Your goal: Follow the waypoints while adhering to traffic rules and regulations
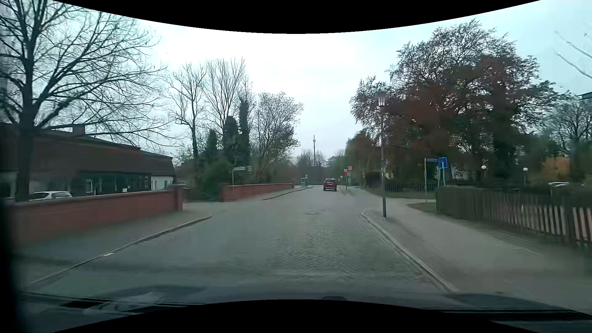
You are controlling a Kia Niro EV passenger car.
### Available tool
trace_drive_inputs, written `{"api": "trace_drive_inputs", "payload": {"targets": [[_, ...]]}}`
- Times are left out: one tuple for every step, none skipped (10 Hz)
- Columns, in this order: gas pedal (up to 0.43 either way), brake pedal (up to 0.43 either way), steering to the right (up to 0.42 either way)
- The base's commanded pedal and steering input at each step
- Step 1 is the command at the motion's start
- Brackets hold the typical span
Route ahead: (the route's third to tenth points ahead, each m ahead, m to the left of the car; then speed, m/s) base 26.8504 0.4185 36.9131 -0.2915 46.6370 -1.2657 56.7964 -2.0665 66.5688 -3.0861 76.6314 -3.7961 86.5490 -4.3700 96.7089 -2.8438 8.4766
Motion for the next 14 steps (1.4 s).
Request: {"api": "trace_drive_inputs", "payload": {"targets": [[0.098,0.000,0.009],[0.098,0.000,0.012],[0.098,0.000,0.012],[0.110,0.000,0.017],[0.110,0.000,0.019],[0.110,0.000,0.019],[0.110,0.000,0.019],[0.118,0.000,0.019],[0.118,0.000,0.019],[0.138,0.000,0.019],[0.138,0.000,0.019],[0.138,0.000,0.019],[0.138,0.000,0.019],[0.130,0.000,0.019]]}}
